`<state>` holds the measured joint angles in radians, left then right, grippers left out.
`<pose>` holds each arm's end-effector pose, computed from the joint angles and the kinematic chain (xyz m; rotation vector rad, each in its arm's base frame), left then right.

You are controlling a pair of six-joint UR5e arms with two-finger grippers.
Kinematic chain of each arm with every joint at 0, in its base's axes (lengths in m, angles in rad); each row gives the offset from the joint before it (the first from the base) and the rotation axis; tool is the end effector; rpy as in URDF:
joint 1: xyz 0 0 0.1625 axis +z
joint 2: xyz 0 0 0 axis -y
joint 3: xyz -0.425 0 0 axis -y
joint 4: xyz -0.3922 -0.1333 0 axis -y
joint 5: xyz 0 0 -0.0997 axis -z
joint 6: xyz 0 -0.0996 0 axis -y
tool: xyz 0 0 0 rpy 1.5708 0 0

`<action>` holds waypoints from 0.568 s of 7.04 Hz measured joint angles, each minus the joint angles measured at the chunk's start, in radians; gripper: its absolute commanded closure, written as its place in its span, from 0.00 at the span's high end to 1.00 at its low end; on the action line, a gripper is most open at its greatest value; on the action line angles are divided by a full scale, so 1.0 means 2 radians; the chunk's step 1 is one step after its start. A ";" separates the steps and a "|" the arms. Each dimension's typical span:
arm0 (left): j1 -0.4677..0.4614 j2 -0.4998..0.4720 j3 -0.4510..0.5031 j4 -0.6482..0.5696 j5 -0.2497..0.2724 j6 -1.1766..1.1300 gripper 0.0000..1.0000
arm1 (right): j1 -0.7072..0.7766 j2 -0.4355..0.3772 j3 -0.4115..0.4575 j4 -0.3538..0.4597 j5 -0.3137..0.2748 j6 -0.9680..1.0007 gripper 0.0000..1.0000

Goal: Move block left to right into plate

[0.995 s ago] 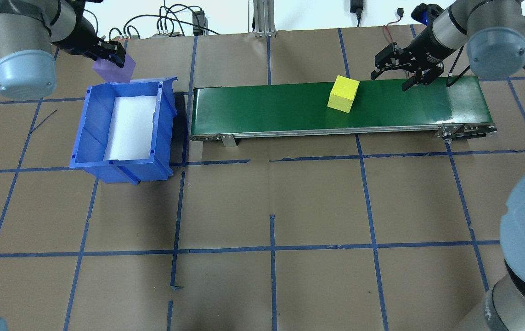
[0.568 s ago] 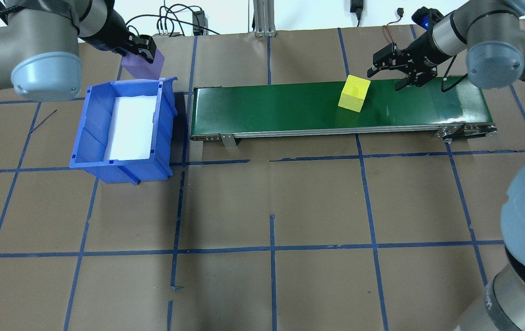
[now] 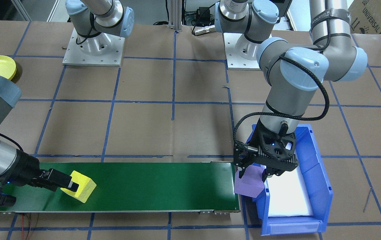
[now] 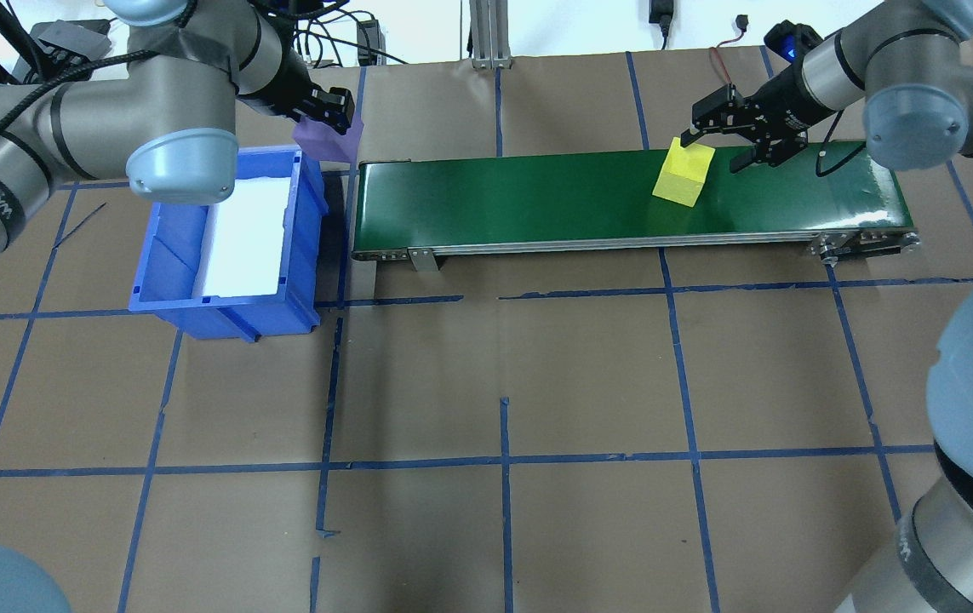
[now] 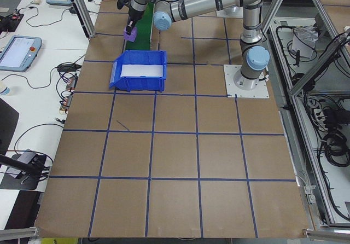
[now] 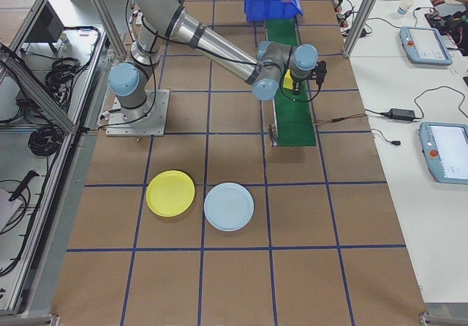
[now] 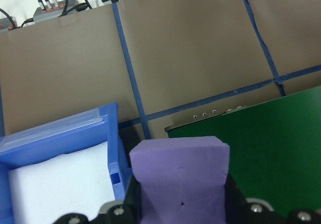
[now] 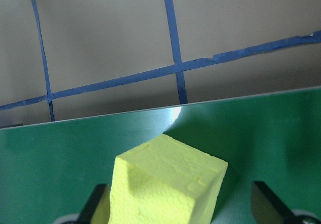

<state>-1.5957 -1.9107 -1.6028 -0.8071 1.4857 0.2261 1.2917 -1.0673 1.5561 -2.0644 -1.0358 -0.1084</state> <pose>-0.1576 -0.6334 0.3670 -0.4055 -3.0093 0.6125 -0.0025 -0.6769 0.2654 0.2211 2.6044 -0.1441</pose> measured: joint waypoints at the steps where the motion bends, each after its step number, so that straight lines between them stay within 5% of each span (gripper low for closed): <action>1: -0.009 -0.012 -0.001 0.012 0.000 -0.010 0.46 | 0.000 0.000 0.000 -0.003 -0.001 0.000 1.00; 4: -0.029 -0.045 -0.001 0.043 0.000 -0.044 0.46 | -0.002 0.003 0.009 -0.020 -0.009 -0.001 0.99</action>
<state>-1.6538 -2.0002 -1.6047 -0.7209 1.4862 0.1379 1.2868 -1.0604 1.5748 -2.1053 -1.0544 -0.1099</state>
